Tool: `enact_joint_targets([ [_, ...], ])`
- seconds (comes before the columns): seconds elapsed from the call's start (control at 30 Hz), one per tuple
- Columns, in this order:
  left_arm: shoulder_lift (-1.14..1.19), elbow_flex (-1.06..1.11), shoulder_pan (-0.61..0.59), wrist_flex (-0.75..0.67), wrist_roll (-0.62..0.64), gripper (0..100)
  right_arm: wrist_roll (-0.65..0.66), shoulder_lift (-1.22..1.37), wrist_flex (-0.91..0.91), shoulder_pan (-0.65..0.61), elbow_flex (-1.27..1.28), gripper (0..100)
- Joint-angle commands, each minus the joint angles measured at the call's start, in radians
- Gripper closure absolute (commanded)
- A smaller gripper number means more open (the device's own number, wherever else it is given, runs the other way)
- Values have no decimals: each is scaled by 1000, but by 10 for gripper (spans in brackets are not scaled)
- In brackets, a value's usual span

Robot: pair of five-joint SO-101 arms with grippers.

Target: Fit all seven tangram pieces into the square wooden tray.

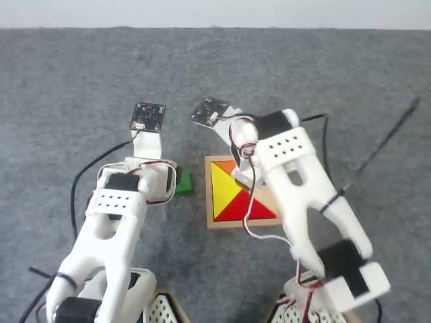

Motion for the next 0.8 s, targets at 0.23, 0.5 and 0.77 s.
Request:
enact_joint_targets([
  [0.23,-38,1,3,-51,6,813,-51,127,-302,-102,95,990],
  [0.5,-38,1,3,-49,6,813,-58,199,-357,-84,83,986],
  [0.77,-38,1,5,-49,6,813,-2,209,-384,-48,84,865],
])
